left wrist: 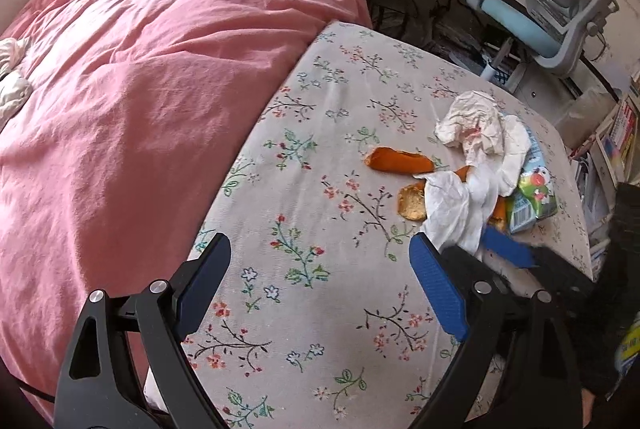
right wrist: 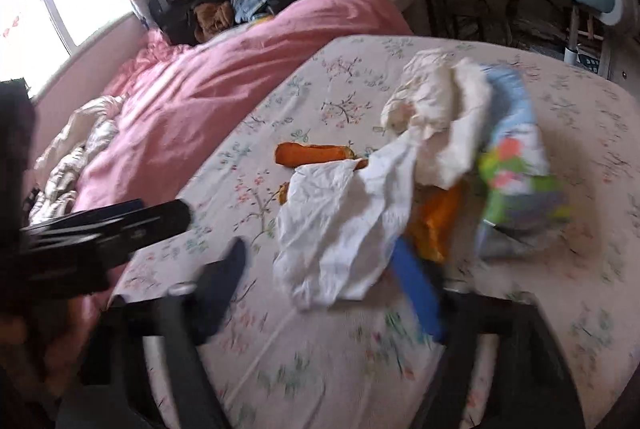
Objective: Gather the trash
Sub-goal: 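Grasp the white tissue with the right gripper while the left grasps a large orange peel, then carry tissue and orange peel over the yellow bin and open both grippers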
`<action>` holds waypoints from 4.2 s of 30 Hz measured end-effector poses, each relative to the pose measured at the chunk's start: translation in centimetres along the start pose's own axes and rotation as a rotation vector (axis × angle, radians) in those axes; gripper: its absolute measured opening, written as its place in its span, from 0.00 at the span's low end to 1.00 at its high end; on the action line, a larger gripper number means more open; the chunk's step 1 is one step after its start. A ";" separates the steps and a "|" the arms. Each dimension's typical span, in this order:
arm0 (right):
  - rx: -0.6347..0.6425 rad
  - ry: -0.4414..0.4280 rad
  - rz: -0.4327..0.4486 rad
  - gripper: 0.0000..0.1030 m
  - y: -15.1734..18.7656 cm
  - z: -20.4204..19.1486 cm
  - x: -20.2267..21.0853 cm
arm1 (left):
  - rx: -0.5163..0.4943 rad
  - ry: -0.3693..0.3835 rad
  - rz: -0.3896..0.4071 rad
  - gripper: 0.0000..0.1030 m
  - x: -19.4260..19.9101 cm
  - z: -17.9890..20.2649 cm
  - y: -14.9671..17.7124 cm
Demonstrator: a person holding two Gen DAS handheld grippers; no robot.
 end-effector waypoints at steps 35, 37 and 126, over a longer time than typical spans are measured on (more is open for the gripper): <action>0.085 0.078 -0.108 0.19 4.7 4.6 5.9 | -0.330 0.174 -0.101 0.20 -4.9 8.7 -1.0; 0.092 0.082 -0.104 0.17 4.8 4.5 6.0 | -0.308 0.196 -0.104 0.19 -3.9 7.8 -0.7; -0.251 0.094 0.157 0.76 16.8 1.4 16.0 | -0.269 0.105 -0.007 0.63 9.0 3.2 17.1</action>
Point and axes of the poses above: each gripper's, at about its wrist camera, not at the fingertips, and x roughly against the way its jaws point, z to its right, y to its underside, the point moved 5 cm from there along -x, roughly the way its jaws point, and after that the axes turned 2 degrees about y, right-handed, at the moved point
